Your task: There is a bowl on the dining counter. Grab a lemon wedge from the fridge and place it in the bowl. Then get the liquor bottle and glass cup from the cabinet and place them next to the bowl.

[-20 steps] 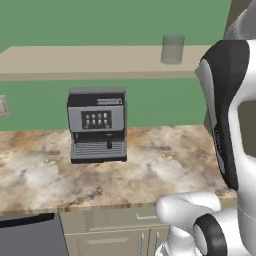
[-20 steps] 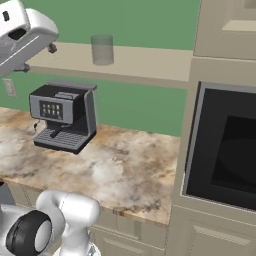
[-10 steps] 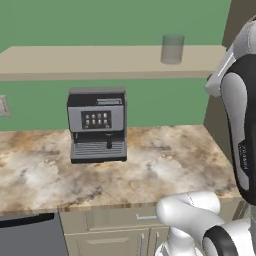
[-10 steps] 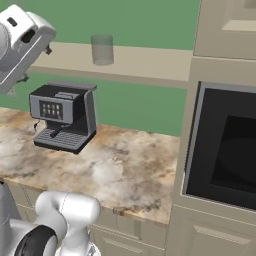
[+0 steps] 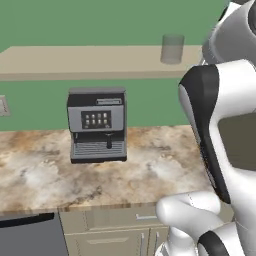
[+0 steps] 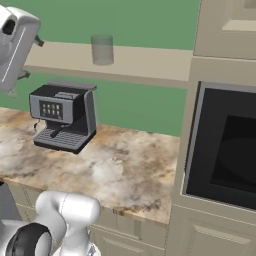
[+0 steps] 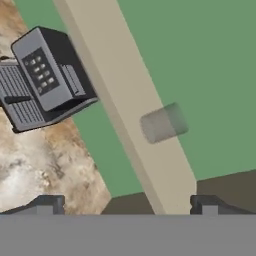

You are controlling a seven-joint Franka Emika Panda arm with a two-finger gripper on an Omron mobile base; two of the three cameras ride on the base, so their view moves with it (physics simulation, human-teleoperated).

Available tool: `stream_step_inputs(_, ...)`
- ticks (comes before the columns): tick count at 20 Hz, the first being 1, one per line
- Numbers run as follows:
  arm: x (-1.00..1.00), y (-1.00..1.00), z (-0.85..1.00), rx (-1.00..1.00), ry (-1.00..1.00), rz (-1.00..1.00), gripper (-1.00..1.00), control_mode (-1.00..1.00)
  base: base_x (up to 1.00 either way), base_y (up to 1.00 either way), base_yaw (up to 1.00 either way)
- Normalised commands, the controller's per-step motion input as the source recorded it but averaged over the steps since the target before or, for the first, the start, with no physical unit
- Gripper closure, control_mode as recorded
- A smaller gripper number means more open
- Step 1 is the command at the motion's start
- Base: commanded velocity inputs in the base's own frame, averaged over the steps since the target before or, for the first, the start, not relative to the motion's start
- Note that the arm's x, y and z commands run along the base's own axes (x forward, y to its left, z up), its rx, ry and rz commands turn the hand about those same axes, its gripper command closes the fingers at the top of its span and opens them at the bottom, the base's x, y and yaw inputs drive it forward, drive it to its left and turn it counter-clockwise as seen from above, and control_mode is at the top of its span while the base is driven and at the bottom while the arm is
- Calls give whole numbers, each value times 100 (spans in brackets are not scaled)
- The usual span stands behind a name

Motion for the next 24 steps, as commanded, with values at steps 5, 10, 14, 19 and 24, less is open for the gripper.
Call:
stream_step_inputs(5, 30, 0, 9, -5, 6, -17, -100, -100, 0, 0, 0)
stream_step_inputs(10, 27, 0, 0, 0, 7, -16, -100, -100, 0, 0, 0)
stream_step_inputs(14, 28, 0, 0, 0, 7, -7, -100, -100, 0, 0, 0)
stream_step_inputs(19, 40, -2, 0, 0, 2, -2, -100, -100, 0, 0, 0)
stream_step_inputs(24, 40, -6, -5, 0, 0, 0, -100, -100, 0, 0, 0)
